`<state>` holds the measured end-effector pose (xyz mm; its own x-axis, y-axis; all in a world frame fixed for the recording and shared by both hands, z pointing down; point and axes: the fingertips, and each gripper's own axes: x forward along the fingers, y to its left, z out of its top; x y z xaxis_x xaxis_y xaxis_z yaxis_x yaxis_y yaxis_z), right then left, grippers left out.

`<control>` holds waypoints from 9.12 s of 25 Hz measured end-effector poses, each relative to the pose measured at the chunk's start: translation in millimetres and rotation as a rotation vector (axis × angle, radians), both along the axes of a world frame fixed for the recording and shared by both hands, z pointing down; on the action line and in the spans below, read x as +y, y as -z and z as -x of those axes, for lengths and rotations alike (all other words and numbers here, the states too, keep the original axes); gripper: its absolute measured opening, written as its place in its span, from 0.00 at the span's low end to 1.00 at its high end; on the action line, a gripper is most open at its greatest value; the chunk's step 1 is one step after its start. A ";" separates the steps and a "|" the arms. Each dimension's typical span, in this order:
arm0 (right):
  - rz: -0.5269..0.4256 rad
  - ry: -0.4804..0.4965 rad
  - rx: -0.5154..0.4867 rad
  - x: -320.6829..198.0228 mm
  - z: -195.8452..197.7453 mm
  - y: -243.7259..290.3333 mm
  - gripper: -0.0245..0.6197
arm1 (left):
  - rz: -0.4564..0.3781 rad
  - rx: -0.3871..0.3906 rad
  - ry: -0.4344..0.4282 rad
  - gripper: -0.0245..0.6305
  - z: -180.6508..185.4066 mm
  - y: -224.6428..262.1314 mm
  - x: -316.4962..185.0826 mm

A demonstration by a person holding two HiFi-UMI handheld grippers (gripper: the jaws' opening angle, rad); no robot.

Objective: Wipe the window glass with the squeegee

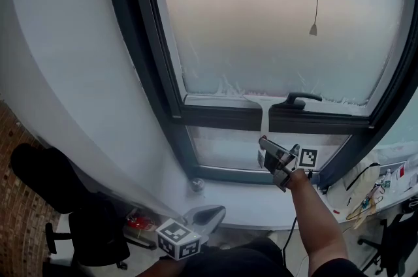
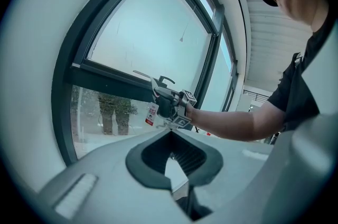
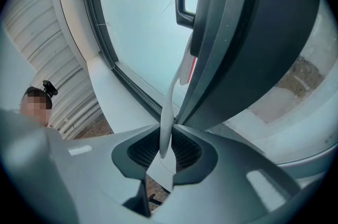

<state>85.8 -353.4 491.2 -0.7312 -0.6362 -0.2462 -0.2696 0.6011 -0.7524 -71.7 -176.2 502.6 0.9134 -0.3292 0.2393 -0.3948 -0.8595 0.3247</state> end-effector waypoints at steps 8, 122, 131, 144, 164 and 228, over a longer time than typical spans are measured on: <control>-0.081 0.018 0.011 22.5 11.8 42.3 0.17 | -0.023 0.005 -0.029 0.04 -6.4 12.9 -2.3; -0.112 0.041 0.036 54.5 -148.5 52.4 0.17 | -0.026 -0.038 0.012 0.04 -174.3 15.1 7.2; -0.081 0.041 0.018 53.1 -147.6 33.9 0.17 | -0.012 -0.049 0.010 0.04 -174.4 10.8 6.8; -0.080 0.052 0.014 53.6 -146.3 30.7 0.17 | -0.007 -0.047 0.005 0.04 -180.0 8.4 6.2; -0.278 0.019 0.049 95.1 -209.8 139.7 0.17 | -0.068 -0.026 -0.044 0.04 -228.2 22.7 9.1; -0.412 -0.003 0.087 88.9 -302.6 215.7 0.17 | -0.058 -0.025 0.014 0.04 -294.8 21.9 32.7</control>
